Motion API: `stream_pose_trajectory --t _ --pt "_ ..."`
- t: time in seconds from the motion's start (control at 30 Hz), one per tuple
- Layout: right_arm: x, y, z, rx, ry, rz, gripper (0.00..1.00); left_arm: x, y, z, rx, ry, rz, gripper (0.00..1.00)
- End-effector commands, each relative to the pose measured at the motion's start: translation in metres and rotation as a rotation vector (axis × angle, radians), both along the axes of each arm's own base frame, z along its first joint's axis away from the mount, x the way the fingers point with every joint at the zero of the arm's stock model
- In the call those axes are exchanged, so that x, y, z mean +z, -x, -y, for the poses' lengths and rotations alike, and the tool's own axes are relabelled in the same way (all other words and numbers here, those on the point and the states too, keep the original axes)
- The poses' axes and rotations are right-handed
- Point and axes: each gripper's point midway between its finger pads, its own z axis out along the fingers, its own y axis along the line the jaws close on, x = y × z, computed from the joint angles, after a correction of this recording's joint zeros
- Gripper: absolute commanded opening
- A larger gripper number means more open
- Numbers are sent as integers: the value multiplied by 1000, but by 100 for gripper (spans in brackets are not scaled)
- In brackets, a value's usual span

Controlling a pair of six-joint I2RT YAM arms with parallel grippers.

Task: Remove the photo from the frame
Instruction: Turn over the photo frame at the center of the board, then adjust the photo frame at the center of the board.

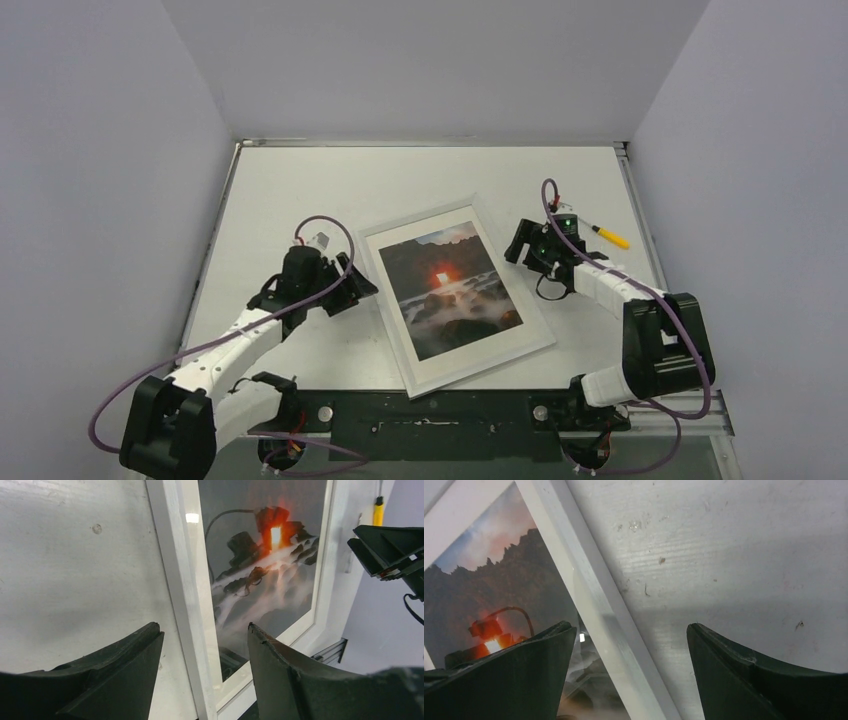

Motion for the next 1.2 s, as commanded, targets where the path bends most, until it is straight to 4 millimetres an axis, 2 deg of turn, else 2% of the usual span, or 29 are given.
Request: stream_pose_trajectory --t 0.0,0.1,0.2,0.27,0.43,0.6,0.77,0.9,1.0,1.17 --pt "1 -2 4 -13 17 40 82 5 -10 1 46 -108 43 60" --pt "-13 11 6 -6 41 5 80 -2 -6 7 34 -173 39 60" --pt "-16 20 5 1 48 5 78 -13 -5 14 14 -198 14 58" --pt "-18 26 5 9 56 5 77 -18 -7 18 9 -192 3 53" --pt "-18 35 5 22 76 0 73 -26 -17 29 -13 -183 -6 44" --pt "-16 38 3 50 105 0 71 -29 -31 34 -16 -204 -15 39" --pt "-18 44 -3 65 114 -14 68 -35 -51 37 -4 -200 -18 32" --pt "-16 49 -9 73 108 -14 65 -41 -71 40 -5 -174 -26 23" --pt "-11 51 -11 76 104 -9 64 -43 -90 39 -8 -172 -20 21" --pt "-4 57 -17 74 74 5 61 -31 -129 41 -26 -180 20 20"
